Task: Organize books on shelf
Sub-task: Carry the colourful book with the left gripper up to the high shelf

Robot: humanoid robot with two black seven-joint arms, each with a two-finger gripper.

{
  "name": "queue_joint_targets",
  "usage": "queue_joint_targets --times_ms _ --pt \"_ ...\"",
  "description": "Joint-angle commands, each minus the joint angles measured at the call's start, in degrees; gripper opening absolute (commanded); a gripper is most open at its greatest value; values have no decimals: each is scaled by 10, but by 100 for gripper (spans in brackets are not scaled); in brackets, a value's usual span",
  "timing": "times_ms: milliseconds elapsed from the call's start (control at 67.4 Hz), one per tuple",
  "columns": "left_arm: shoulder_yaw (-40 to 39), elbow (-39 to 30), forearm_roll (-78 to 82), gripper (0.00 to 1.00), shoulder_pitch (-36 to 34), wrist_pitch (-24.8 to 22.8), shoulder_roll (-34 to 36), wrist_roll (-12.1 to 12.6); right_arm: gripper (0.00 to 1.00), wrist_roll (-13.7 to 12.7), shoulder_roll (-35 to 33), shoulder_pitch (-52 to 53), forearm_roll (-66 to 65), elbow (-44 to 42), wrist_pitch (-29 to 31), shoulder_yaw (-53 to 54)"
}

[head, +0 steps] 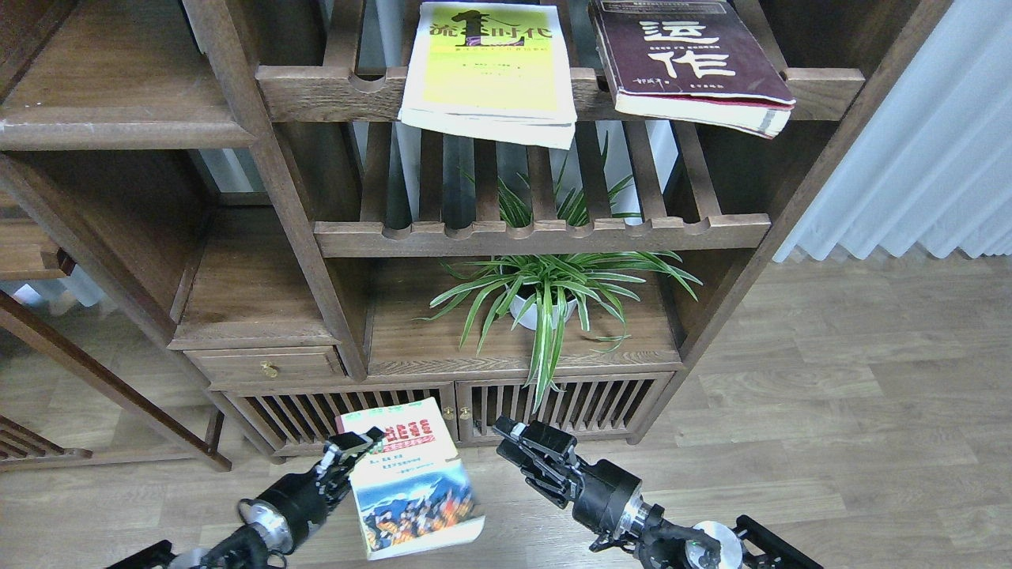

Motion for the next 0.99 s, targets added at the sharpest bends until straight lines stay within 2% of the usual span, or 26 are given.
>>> queue_joint_targets --times_ms 0,134,252,297,312,505,579,653,757,831,980 --pt "-9 -13 6 0 -2 0 57 2 84 14 0 16 0 -28 0 0" --pt "-27 -30 34 0 -7 0 120 2 84 16 0 26 -1 -47 0 0" --pt "-43 -49 65 0 -18 0 172 13 84 16 0 27 0 -49 0 0" --pt "-46 -57 70 1 -25 0 193 23 84 16 0 28 0 -49 0 -1" --pt "-47 -68 70 1 -35 0 219 36 84 17 0 29 0 -49 0 -1" --pt "-42 -99 70 1 -76 0 283 69 84 16 0 29 0 -49 0 -3" --pt "-42 -117 70 2 -100 0 310 92 84 16 0 29 -1 -50 0 -3" --pt "-46 -142 70 2 -136 0 339 129 84 16 0 30 -1 -49 0 -3" --pt "-47 -160 70 2 -188 0 359 161 84 16 0 31 0 -49 0 -2" --pt "-48 -162 70 2 -229 0 370 176 84 16 0 31 -1 -49 0 -1" --pt "-47 -161 71 2 -277 0 397 178 84 17 0 31 0 -49 0 0"
